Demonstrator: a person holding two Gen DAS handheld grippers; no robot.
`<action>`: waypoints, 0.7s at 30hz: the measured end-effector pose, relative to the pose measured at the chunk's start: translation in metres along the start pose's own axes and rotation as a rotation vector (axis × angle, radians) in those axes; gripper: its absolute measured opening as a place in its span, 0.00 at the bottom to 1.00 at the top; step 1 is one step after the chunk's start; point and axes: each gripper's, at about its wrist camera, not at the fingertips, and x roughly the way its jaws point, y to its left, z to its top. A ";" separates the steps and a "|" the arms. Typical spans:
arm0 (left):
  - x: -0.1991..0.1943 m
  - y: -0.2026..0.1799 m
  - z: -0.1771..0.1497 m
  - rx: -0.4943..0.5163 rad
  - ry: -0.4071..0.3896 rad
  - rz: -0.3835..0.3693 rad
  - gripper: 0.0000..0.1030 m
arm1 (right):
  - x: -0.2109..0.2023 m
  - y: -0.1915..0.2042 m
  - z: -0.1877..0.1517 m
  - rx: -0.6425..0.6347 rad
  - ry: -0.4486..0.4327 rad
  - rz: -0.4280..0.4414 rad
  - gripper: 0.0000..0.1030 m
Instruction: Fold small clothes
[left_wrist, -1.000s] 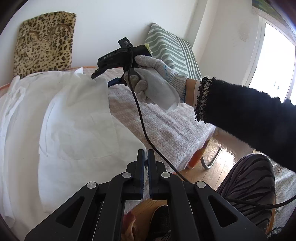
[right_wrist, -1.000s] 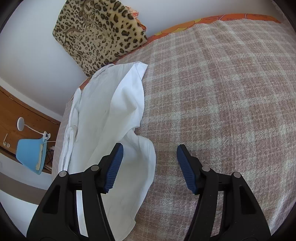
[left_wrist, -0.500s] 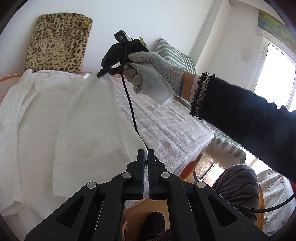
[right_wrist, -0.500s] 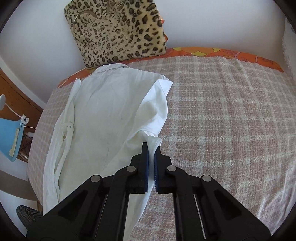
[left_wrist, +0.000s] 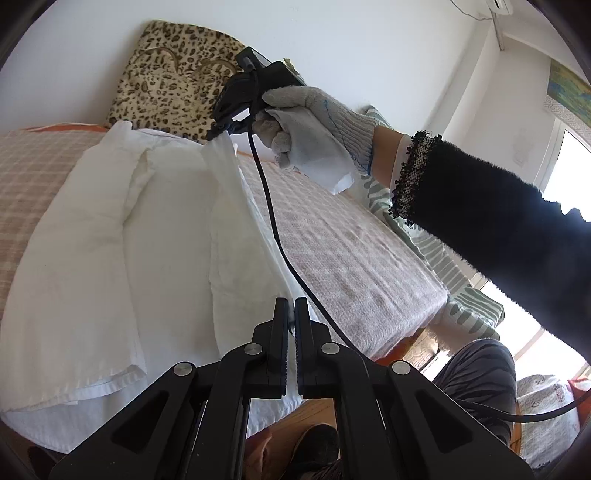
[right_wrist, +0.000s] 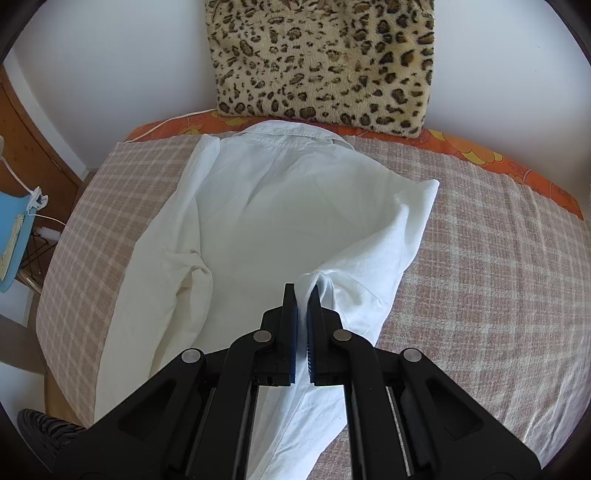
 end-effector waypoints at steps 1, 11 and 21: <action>-0.002 0.004 -0.001 -0.010 -0.002 0.008 0.02 | 0.005 0.008 0.001 -0.012 0.006 -0.005 0.05; -0.020 0.031 -0.011 -0.060 -0.004 0.083 0.02 | 0.040 0.067 0.011 -0.088 0.041 -0.005 0.05; -0.014 0.052 -0.022 -0.081 0.048 0.139 0.02 | 0.082 0.088 0.004 -0.146 0.100 -0.033 0.05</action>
